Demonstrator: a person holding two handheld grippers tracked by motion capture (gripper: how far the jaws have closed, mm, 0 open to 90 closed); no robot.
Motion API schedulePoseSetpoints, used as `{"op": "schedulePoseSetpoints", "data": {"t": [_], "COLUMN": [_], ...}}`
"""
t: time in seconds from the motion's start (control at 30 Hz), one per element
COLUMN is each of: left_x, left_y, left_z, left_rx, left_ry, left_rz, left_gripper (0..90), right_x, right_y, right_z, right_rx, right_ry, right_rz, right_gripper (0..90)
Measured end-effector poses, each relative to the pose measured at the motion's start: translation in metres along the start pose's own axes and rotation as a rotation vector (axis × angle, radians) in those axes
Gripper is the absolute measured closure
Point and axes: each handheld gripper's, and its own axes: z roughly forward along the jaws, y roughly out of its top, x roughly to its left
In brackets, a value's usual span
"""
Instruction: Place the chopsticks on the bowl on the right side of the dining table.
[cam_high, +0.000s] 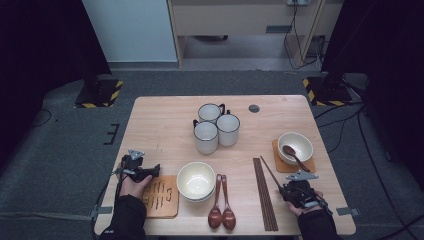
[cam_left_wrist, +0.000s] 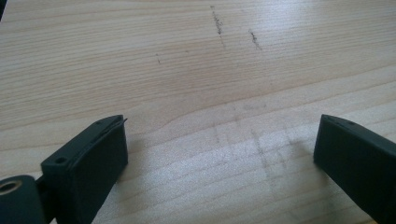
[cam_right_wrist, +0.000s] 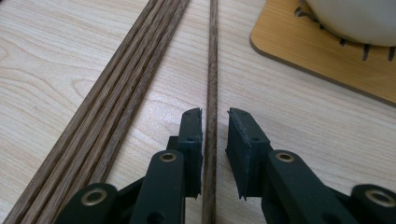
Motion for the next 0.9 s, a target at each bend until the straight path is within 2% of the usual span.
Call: {"op": "schedulePoseSetpoints", "data": {"t": [0.17,0.4,0.9], "left_x": [0.0000,0.0000,0.0000], "left_y": [0.0000,0.0000,0.0000], "left_z": [0.0000,0.0000,0.0000], "left_rx": [0.000,0.000,0.000], "left_ry": [0.000,0.000,0.000], "left_rz": [0.000,0.000,0.000], "left_gripper": [1.8,1.8,1.8], "right_x": [-0.0008,0.0002,-0.0040], "right_y": [0.0000,0.0005,0.0020], "right_z": [0.0016,0.0024,0.0027], "right_rx": [0.009,0.012,0.022], "right_ry": [-0.006,-0.009,0.028], "right_rz": [0.009,-0.002,0.034], "right_gripper": [77.1,81.2,84.9]}}
